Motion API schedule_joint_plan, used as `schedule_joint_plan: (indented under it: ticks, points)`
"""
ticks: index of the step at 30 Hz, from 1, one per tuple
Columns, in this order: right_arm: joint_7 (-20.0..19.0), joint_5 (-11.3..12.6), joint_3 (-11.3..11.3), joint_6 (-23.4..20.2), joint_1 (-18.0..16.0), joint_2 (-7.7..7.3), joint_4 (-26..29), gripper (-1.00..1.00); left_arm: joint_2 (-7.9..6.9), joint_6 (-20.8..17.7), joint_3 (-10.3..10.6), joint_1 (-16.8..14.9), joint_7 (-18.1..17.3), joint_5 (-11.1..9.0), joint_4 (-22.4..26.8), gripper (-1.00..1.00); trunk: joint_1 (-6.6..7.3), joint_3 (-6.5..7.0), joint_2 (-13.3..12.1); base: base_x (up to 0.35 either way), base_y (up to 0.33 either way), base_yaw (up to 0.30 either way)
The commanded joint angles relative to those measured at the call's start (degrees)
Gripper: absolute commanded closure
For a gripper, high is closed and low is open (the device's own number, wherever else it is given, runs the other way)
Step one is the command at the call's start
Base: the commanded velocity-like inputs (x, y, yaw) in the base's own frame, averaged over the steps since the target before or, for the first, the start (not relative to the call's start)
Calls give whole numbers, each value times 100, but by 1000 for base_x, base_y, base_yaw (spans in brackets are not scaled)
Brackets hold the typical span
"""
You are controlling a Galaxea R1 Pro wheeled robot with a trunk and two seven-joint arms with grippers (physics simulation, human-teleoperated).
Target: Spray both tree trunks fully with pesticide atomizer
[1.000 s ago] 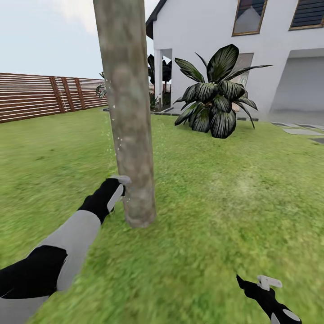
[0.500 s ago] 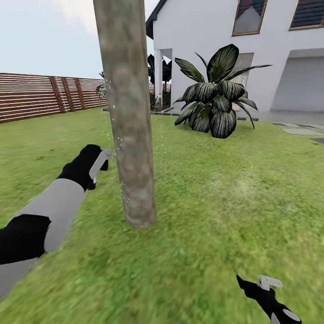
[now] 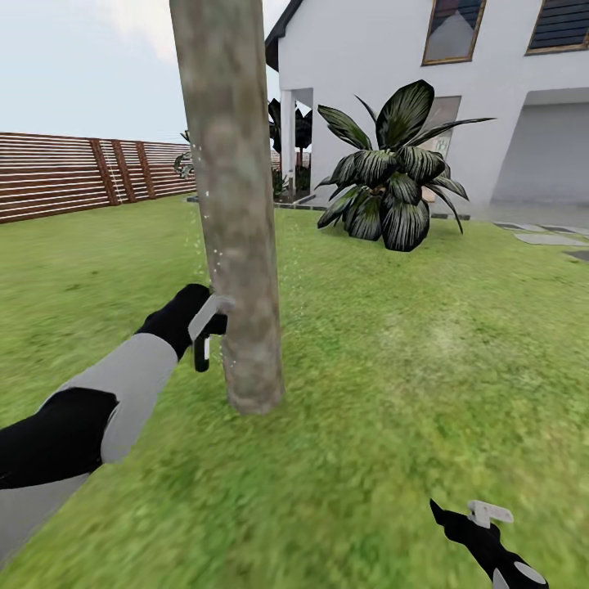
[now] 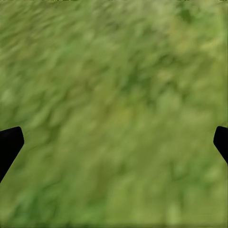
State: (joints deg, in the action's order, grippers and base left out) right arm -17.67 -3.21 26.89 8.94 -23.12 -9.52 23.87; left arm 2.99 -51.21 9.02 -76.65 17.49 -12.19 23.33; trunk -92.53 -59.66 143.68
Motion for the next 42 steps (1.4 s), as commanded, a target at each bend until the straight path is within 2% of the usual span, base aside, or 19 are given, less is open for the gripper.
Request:
schedule_joint_plan:
  ticks: [1,2,4,5,6,8,9,11,16,18,20,24,25,27,29,32,38,40,42]
  points:
    - [0,2,0,-3,0,1,-1,-100,-177,64,5,0,-417,59,-38,100,1,1,1,0,0,0]
    - [0,4,0,-4,0,-2,-1,-100,-462,110,9,0,-1139,78,-57,100,1,1,1,0,0,0]
    - [0,5,0,-1,1,0,-3,-100,-770,157,118,1,-1738,109,-59,100,1,1,1,0,0,0]
    - [0,5,0,0,0,0,-4,-100,-871,234,344,1,-1982,116,-53,100,1,1,1,0,0,0]
    - [0,5,0,-1,0,0,-4,-100,-905,318,622,1,-2174,118,-51,100,1,1,1,0,0,0]
    - [0,5,0,-4,0,-4,-5,-100,-934,459,1370,1,-2752,122,-48,100,1,1,1,0,0,0]
    - [0,5,0,-3,0,-5,-5,-100,-942,492,1620,-1,-3073,127,-36,100,1,1,1,0,0,0]
    - [0,5,0,-2,2,-6,-5,-100,-955,526,1840,-16,-3456,136,-20,100,1,1,1,0,0,0]
    - [0,5,0,0,1,-6,-5,-100,-979,525,1895,-56,-3540,141,-13,100,1,1,1,0,0,0]
    - [0,5,0,-1,1,-6,-5,-100,-1193,515,1894,-97,-3544,198,-12,100,1,1,1,0,0,0]
    - [0,5,0,0,0,-6,-5,-100,-1358,490,1893,-402,-3548,221,-12,100,1,1,1,0,0,0]
    - [0,6,0,2,0,-6,-5,-100,-1434,364,1893,-728,-3543,221,-19,100,1,1,1,0,0,0]
    - [0,5,0,-2,0,-6,-5,-100,-1424,120,1893,-799,-3543,223,-14,100,1,1,1,0,0,0]
    - [0,5,0,-1,0,-6,-5,-100,-1406,17,1902,-819,-3543,219,-18,100,1,1,1,0,0,0]
    - [0,5,0,0,0,-6,-3,-100,-1390,-17,1937,-824,-3539,218,-31,100,1,1,1,0,0,0]
    - [0,5,0,-4,1,-6,-4,-100,-1210,-14,1968,-785,-3506,217,-184,100,1,1,1,0,0,-100]
    - [0,5,0,-4,0,-5,-3,-100,-1183,-8,1916,-773,-3491,207,-489,100,1,1,1,0,0,-113]
    - [0,5,0,-4,0,-6,-3,-100,-1025,1,1933,-773,-3487,206,-492,100,1,1,1,0,0,-6]
    - [0,5,0,-5,0,-5,-4,-100,-964,4,1937,-773,-3489,198,-494,100,1,1,1,-116,0,-1]
